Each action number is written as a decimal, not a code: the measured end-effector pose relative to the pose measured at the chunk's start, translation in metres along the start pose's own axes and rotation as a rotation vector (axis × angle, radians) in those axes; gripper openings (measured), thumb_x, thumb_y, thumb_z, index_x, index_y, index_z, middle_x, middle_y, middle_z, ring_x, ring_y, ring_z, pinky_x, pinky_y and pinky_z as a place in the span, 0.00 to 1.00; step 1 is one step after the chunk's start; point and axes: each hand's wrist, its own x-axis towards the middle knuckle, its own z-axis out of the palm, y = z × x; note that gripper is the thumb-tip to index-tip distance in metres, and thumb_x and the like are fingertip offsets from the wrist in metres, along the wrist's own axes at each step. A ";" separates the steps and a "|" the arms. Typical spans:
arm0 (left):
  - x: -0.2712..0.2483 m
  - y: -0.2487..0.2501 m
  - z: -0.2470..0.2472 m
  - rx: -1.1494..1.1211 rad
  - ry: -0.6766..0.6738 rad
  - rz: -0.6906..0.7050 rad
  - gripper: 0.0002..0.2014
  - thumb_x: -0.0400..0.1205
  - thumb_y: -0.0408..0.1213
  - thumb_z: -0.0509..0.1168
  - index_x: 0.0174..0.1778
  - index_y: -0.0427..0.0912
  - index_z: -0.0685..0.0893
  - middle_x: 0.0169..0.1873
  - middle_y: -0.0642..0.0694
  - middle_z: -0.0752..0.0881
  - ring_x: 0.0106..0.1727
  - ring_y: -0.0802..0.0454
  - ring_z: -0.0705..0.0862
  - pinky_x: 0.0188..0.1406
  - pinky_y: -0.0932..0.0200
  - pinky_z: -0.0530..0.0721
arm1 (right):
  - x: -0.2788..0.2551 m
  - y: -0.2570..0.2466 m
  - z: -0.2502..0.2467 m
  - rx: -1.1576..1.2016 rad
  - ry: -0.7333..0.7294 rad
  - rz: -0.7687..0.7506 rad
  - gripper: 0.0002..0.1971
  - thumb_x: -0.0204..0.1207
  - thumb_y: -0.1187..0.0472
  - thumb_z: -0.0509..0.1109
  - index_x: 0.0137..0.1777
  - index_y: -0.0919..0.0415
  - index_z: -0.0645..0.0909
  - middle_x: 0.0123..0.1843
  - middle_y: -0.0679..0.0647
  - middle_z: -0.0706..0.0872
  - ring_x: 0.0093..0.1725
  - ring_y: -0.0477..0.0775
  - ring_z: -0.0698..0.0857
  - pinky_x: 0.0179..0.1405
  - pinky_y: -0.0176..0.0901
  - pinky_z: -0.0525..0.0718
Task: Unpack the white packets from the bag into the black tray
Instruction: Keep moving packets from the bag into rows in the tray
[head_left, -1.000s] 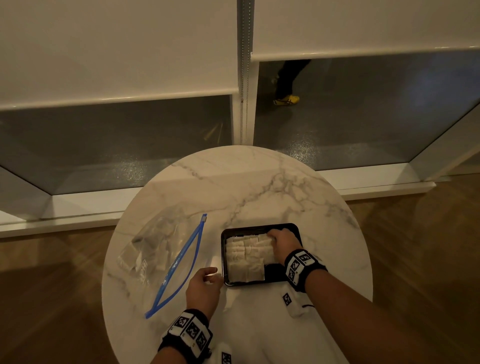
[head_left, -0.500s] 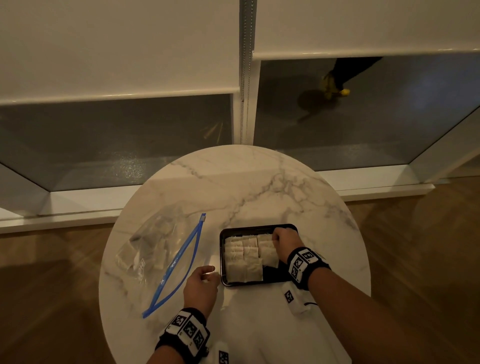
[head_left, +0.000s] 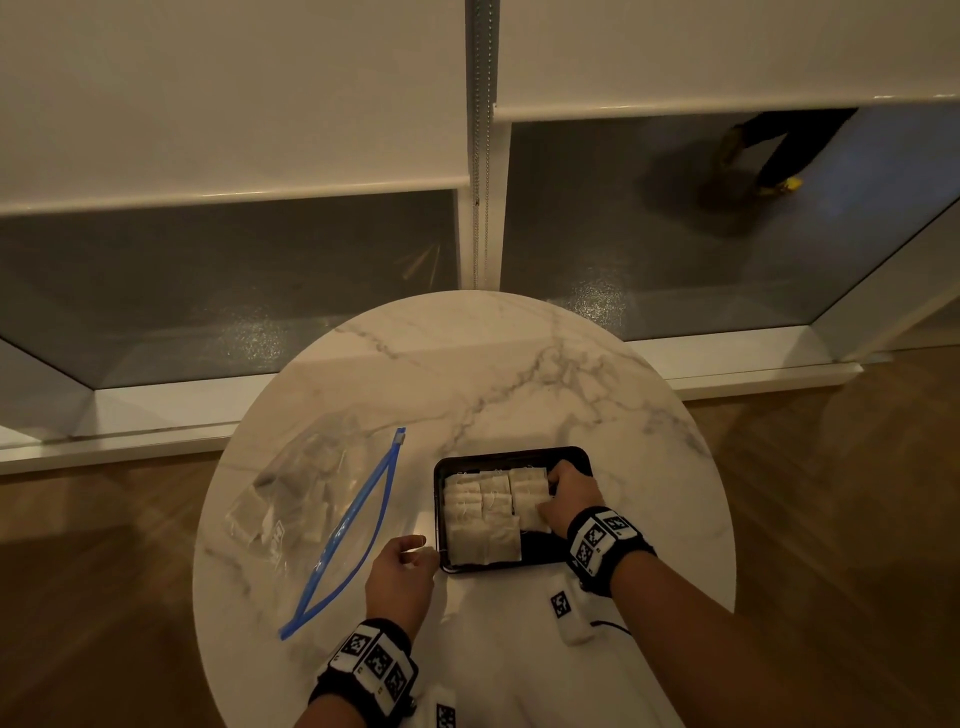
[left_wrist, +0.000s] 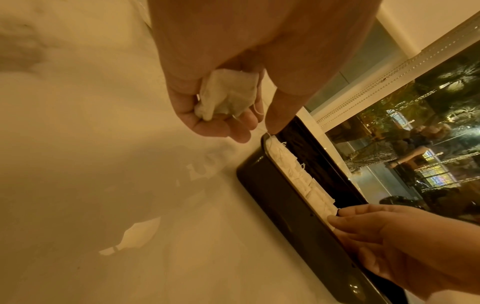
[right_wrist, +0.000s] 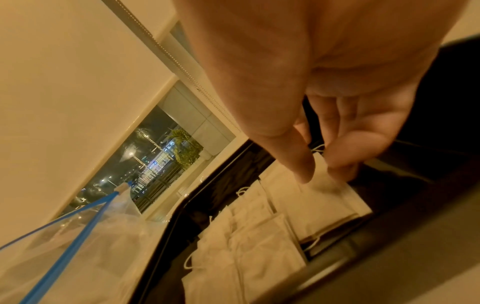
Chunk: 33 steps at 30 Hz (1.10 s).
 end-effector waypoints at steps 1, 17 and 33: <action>0.000 0.000 0.000 0.003 0.000 -0.002 0.09 0.81 0.38 0.71 0.56 0.51 0.82 0.49 0.46 0.87 0.45 0.46 0.89 0.53 0.43 0.89 | 0.000 0.000 0.000 0.004 0.014 0.006 0.11 0.72 0.67 0.69 0.53 0.59 0.75 0.50 0.57 0.83 0.49 0.58 0.85 0.47 0.47 0.87; 0.001 -0.003 0.002 0.009 -0.001 -0.016 0.10 0.79 0.40 0.73 0.53 0.54 0.81 0.50 0.45 0.88 0.49 0.44 0.88 0.56 0.40 0.89 | 0.000 0.002 -0.001 0.081 0.074 -0.010 0.09 0.73 0.70 0.67 0.50 0.57 0.76 0.44 0.53 0.80 0.42 0.53 0.80 0.40 0.39 0.79; -0.003 -0.004 0.004 -0.003 -0.019 0.002 0.09 0.80 0.34 0.72 0.52 0.50 0.83 0.46 0.42 0.89 0.42 0.45 0.89 0.47 0.47 0.89 | 0.002 -0.009 0.002 0.078 0.008 0.118 0.12 0.75 0.61 0.70 0.57 0.63 0.83 0.54 0.59 0.87 0.53 0.59 0.87 0.46 0.41 0.85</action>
